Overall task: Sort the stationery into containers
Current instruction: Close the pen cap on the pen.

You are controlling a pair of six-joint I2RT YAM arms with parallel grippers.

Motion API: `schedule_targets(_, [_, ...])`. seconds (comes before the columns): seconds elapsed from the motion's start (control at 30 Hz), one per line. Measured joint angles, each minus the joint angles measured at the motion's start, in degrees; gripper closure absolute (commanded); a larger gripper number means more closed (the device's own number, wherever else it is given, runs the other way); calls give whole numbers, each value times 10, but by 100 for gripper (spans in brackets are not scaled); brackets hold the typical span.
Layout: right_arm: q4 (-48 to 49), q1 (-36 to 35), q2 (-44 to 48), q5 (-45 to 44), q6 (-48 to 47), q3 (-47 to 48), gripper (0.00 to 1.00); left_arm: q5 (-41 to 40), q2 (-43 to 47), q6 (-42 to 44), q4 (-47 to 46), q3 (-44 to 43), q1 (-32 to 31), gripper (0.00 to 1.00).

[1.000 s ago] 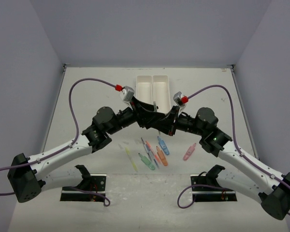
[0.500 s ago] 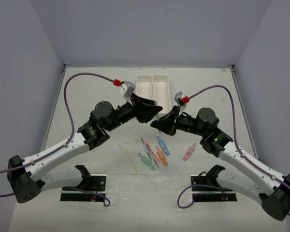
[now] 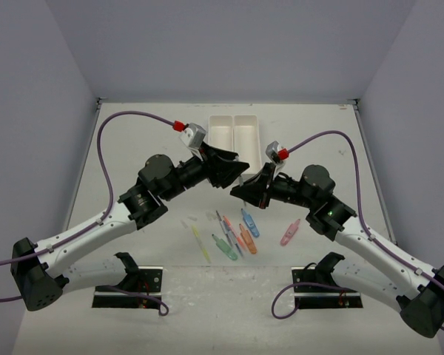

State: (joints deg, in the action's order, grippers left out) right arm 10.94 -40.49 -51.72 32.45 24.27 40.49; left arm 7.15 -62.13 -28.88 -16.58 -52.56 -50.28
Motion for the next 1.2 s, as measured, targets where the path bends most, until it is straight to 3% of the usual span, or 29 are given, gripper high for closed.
schedule_targets(0.23, [-4,0,0,3,-7,0,100,-9,1,0,0,0,0,73])
schedule_targets(0.33, [-7,0,-1,3,-9,0,100,-5,1,-1,-1,0,0,92])
schedule_targets(0.4, [-9,1,-4,2,-10,0,100,4,1,-6,-3,0,-1,99])
schedule_targets(0.73, [-30,0,-7,-12,-14,14,100,16,-7,-34,-19,2,2,100])
schedule_targets(1.0, [-143,10,-83,-11,-47,147,100,-10,-7,-60,-125,37,19,100])
schedule_targets(1.2, [-218,40,-127,37,-65,217,100,-65,-13,-78,-177,58,11,100])
